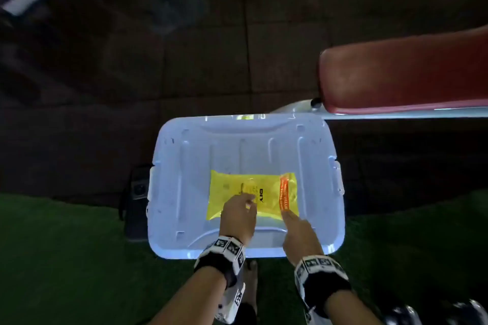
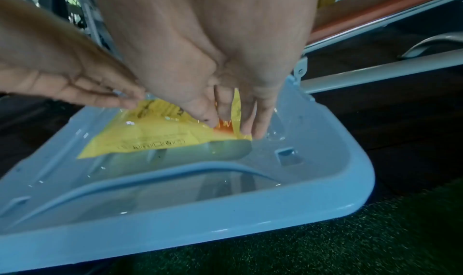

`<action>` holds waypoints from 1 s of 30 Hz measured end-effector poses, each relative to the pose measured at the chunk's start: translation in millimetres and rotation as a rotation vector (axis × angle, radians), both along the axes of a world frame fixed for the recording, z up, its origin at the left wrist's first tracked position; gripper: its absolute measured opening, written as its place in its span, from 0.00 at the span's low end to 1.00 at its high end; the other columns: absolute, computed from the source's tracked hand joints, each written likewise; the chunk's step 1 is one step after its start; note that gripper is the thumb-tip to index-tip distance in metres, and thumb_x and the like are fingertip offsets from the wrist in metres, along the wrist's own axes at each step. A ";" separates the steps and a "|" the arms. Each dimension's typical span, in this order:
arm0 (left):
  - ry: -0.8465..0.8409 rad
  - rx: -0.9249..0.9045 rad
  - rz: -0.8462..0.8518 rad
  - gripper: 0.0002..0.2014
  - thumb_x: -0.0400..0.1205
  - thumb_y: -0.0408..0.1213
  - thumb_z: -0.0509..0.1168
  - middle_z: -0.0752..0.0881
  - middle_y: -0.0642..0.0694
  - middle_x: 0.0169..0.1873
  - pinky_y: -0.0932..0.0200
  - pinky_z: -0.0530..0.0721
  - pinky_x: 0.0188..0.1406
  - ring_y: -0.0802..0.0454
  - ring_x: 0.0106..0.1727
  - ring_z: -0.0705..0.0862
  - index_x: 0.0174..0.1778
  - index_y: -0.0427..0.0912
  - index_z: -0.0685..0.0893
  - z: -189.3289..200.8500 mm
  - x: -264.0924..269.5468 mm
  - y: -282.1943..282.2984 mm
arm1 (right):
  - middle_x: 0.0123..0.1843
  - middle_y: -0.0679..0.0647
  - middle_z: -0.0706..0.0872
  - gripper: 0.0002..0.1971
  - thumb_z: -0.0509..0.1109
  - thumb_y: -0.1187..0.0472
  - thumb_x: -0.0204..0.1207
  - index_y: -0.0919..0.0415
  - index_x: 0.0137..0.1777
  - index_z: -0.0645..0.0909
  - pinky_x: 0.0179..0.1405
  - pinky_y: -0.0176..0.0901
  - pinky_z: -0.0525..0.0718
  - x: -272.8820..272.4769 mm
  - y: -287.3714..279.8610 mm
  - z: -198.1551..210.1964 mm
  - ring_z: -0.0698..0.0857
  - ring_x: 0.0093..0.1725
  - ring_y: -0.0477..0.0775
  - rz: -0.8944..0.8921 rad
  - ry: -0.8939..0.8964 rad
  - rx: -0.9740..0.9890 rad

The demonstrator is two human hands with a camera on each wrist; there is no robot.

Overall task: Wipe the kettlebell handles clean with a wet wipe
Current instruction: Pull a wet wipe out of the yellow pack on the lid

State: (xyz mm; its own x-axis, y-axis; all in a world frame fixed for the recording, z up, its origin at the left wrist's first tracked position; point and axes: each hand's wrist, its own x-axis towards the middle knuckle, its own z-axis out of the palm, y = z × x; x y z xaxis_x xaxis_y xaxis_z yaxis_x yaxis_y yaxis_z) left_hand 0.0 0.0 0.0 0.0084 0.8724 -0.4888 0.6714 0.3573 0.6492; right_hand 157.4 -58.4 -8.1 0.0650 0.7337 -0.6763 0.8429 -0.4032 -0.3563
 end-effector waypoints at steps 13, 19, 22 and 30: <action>0.343 0.037 -0.245 0.23 0.82 0.56 0.70 0.84 0.45 0.58 0.50 0.81 0.60 0.44 0.63 0.82 0.64 0.43 0.78 -52.2 43.7 31.2 | 0.84 0.49 0.75 0.54 0.78 0.81 0.49 0.57 0.81 0.76 0.63 0.71 0.85 -11.9 0.9 -69.7 0.80 0.73 0.69 0.167 -0.267 0.111; 0.392 0.015 -0.248 0.14 0.85 0.48 0.64 0.85 0.44 0.57 0.49 0.84 0.57 0.43 0.62 0.83 0.60 0.42 0.80 -54.0 47.2 39.2 | 0.84 0.48 0.75 0.56 0.78 0.80 0.48 0.57 0.82 0.74 0.62 0.70 0.87 -10.8 0.4 -66.9 0.81 0.73 0.68 0.198 -0.313 0.085; 0.436 -0.006 -0.285 0.12 0.85 0.47 0.62 0.85 0.44 0.54 0.49 0.83 0.52 0.42 0.60 0.84 0.54 0.42 0.83 -49.9 51.1 41.0 | 0.85 0.48 0.74 0.57 0.78 0.80 0.46 0.57 0.83 0.73 0.61 0.70 0.87 -12.5 -1.1 -66.4 0.80 0.74 0.69 0.188 -0.303 0.089; 0.174 -0.149 -0.003 0.16 0.77 0.46 0.71 0.85 0.45 0.33 0.54 0.73 0.39 0.41 0.40 0.81 0.29 0.42 0.76 -25.8 34.3 51.6 | 0.92 0.45 0.56 0.53 0.74 0.74 0.65 0.54 0.90 0.57 0.79 0.72 0.70 -11.7 2.5 -57.8 0.65 0.86 0.68 0.122 -0.158 0.027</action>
